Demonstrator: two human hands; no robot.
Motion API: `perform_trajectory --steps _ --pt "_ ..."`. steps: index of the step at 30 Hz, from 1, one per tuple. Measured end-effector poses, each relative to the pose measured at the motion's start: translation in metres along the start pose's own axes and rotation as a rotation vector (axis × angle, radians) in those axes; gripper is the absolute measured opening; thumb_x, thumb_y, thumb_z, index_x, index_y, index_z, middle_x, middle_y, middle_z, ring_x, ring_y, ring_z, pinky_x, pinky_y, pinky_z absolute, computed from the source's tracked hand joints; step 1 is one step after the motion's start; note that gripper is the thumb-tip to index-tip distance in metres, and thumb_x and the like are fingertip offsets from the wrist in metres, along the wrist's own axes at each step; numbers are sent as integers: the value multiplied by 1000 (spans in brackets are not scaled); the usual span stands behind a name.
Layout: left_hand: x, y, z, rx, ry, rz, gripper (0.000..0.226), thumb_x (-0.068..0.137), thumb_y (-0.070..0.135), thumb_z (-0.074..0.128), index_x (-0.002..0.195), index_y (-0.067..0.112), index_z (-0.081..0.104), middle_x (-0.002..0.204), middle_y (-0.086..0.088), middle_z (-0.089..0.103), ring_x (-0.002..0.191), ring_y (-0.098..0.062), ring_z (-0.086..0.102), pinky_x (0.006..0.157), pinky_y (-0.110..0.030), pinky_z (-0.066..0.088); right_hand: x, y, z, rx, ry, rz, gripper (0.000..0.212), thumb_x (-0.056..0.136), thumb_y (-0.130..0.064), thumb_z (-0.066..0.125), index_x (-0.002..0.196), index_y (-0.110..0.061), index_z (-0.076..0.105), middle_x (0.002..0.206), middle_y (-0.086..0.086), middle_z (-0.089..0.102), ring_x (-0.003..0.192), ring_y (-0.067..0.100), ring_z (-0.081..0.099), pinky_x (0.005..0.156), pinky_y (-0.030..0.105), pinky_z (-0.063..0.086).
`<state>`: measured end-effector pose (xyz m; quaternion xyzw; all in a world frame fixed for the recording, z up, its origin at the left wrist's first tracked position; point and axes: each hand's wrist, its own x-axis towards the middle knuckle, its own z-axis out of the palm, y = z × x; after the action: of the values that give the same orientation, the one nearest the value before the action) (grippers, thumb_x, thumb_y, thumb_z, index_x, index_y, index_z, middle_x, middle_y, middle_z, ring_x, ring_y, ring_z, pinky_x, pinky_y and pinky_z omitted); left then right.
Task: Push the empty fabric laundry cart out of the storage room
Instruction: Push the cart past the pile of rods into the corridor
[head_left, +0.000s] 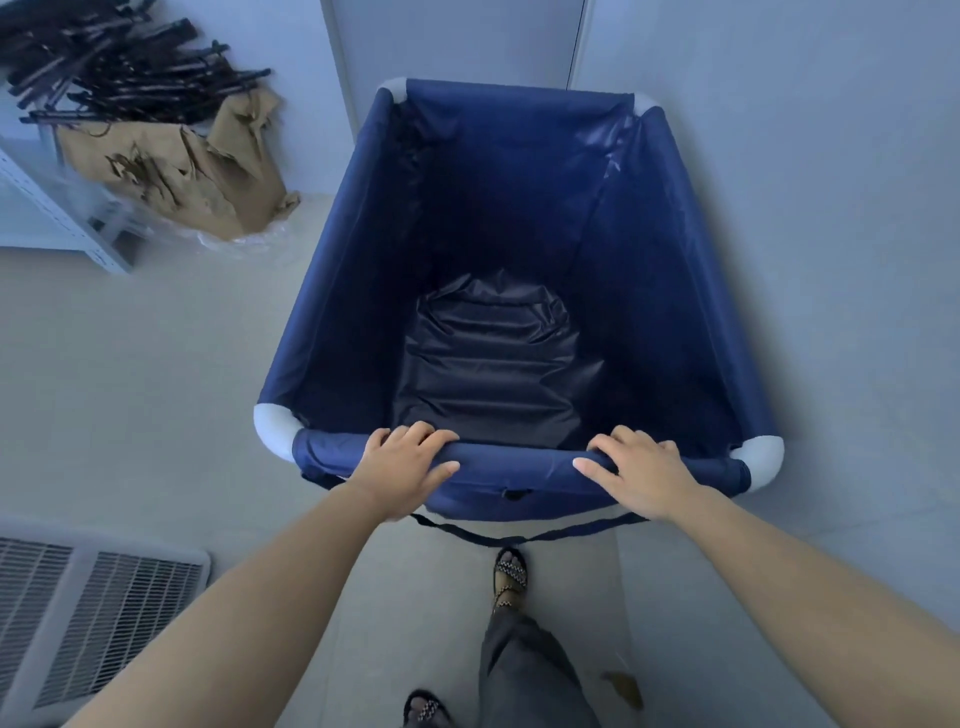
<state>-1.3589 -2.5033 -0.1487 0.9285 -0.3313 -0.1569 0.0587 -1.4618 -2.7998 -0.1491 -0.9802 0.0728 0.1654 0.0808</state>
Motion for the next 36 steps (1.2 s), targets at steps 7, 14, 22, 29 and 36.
perform_trajectory --steps 7,14,22,29,36 --pt "18 3 -11 46 -65 -27 31 102 32 27 120 23 51 113 2 54 102 -20 49 86 -35 44 11 6 6 18 134 -118 56 89 -61 15 87 -22 56 83 -9 47 72 11 47 57 26 40" --pt "50 20 1 139 -141 91 41 97 50 20 95 26 53 93 7 58 87 -16 55 65 -29 37 18 18 12 -51 261 -270 52 86 -65 26 70 -22 51 64 -9 50 57 13 49 43 27 33" --pt "61 28 2 120 -56 7 40 97 48 22 89 24 52 92 6 57 84 -16 53 63 -30 39 33 26 4 -36 283 -248 59 88 -62 19 71 -21 58 66 -7 56 62 15 53 44 27 34" --pt "72 12 -5 38 -123 135 41 94 54 25 95 22 52 91 9 51 88 -16 53 65 -29 37 47 33 -1 -59 272 -265 68 82 -70 8 76 -22 55 70 -7 57 66 15 54 48 27 29" --pt "68 -24 -7 180 -112 245 50 89 62 17 103 25 47 98 8 56 88 -16 54 66 -29 40 49 31 -3 -105 278 -314 60 76 -73 30 74 -17 51 63 -5 56 52 17 55 42 26 27"
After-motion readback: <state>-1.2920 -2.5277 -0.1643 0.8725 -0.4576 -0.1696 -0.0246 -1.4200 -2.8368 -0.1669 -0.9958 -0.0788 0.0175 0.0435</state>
